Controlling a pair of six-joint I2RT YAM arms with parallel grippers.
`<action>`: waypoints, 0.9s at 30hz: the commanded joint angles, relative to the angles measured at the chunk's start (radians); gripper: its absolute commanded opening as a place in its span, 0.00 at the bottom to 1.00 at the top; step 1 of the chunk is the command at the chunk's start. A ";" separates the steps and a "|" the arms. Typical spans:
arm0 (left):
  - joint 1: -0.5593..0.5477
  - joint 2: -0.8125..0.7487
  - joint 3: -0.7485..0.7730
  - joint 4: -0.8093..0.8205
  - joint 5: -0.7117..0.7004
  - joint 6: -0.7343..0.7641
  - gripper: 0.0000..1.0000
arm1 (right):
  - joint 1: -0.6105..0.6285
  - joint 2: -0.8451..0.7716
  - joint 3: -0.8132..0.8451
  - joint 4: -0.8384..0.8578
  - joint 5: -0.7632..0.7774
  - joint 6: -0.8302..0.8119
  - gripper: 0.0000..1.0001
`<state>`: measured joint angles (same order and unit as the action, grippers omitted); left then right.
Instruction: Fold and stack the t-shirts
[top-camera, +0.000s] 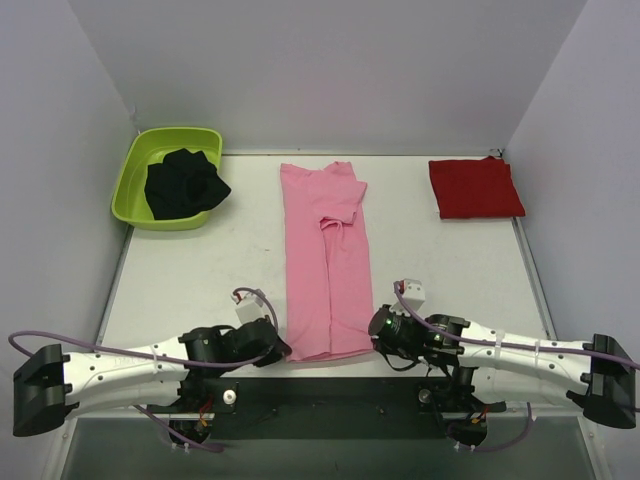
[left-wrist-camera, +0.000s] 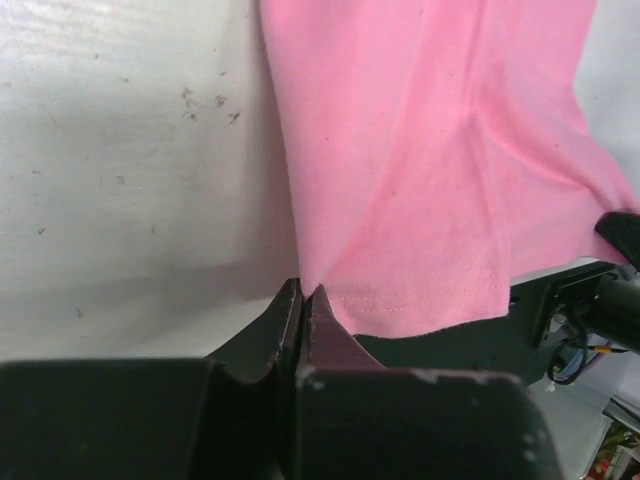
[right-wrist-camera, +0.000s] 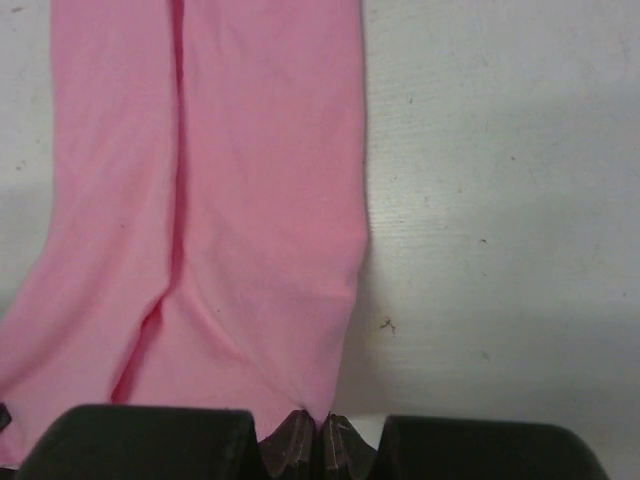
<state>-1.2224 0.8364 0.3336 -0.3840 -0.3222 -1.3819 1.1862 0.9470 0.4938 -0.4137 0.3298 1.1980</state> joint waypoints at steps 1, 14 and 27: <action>0.001 -0.016 0.128 -0.131 -0.096 0.047 0.00 | 0.004 0.012 0.095 -0.088 0.106 -0.049 0.00; 0.205 0.062 0.304 -0.095 -0.011 0.274 0.00 | -0.105 0.082 0.291 -0.079 0.134 -0.205 0.00; 0.458 0.279 0.401 0.068 0.178 0.452 0.00 | -0.375 0.268 0.410 0.068 -0.031 -0.386 0.00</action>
<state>-0.8135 1.0626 0.6735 -0.4030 -0.2173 -1.0122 0.8692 1.1530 0.8501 -0.3920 0.3466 0.8791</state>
